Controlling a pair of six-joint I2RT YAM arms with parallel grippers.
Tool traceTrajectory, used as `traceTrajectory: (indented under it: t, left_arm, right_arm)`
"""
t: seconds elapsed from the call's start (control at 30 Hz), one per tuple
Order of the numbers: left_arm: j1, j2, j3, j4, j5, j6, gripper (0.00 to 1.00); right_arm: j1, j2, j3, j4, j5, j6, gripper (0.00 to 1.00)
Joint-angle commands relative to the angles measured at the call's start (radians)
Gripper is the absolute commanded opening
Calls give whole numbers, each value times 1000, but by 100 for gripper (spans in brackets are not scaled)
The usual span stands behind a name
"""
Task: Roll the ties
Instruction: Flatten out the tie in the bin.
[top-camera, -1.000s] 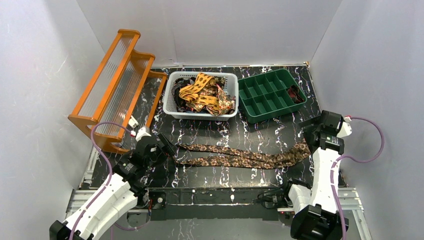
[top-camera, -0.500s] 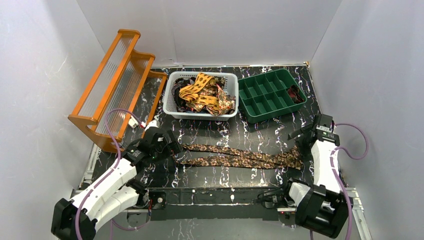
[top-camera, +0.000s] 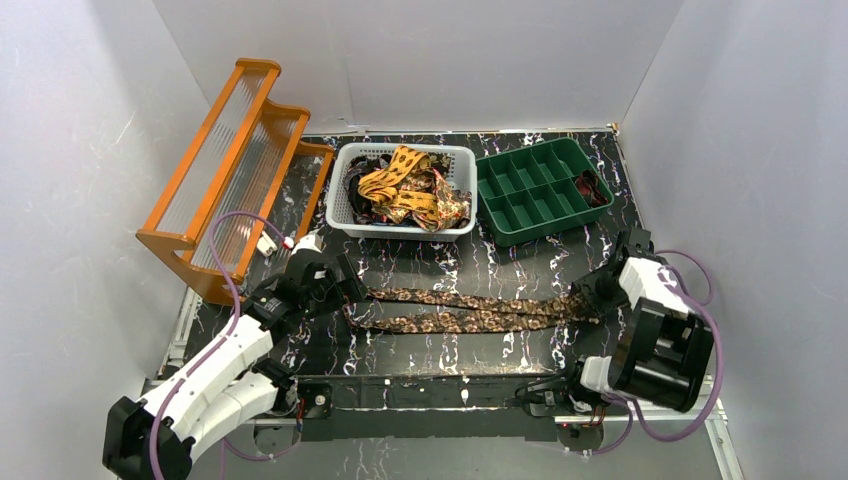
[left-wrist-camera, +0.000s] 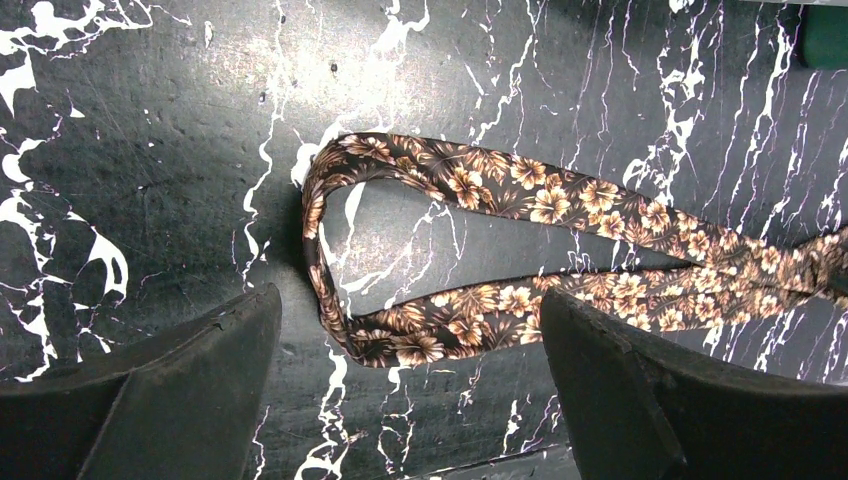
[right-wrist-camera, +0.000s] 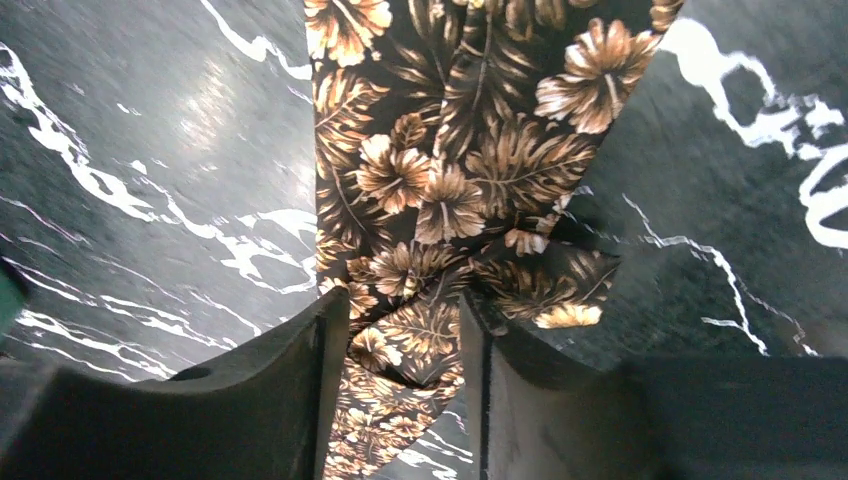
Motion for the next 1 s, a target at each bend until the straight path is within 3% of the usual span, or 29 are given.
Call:
traceTrajectory:
  t: [0.0,0.1,0.23,0.33,0.5,0.63,0.7,0.77,0.97]
  left_arm:
    - [0,14,-4,-1,-10,4,98]
    - [0,21,-16,10,-21,-4,98]
    - [0,42,-19,11,-34,-20,98]
    - [0,47,-27,12,-52,-44,98]
    - [0,37,-46,1,-71,-71,98]
    - [0,26,-72,4,-45,-85,98]
    - [0,25,-82,3,-41,-79,98]
    - [0,26,-90,-2,-36,-73,94]
    - [0,-8,-143,-3,-11,-95,83]
  right_arm:
    - [-4,118,58,169,80,-48,46]
    - [-4,153,77,228,93,-63,33]
    - [-3,194,129,227,84,-108,32]
    - [12,163,156,189,20,-149,42]
    - [38,-28,109,156,-153,-198,59]
    - [71,-210,65,183,-368,-254,65]
    - [145,-295,31,281,-493,-268,64]
    - [272,-354,6,373,-514,-269,62]
    - [780,-308,1,562,-330,-388,62]
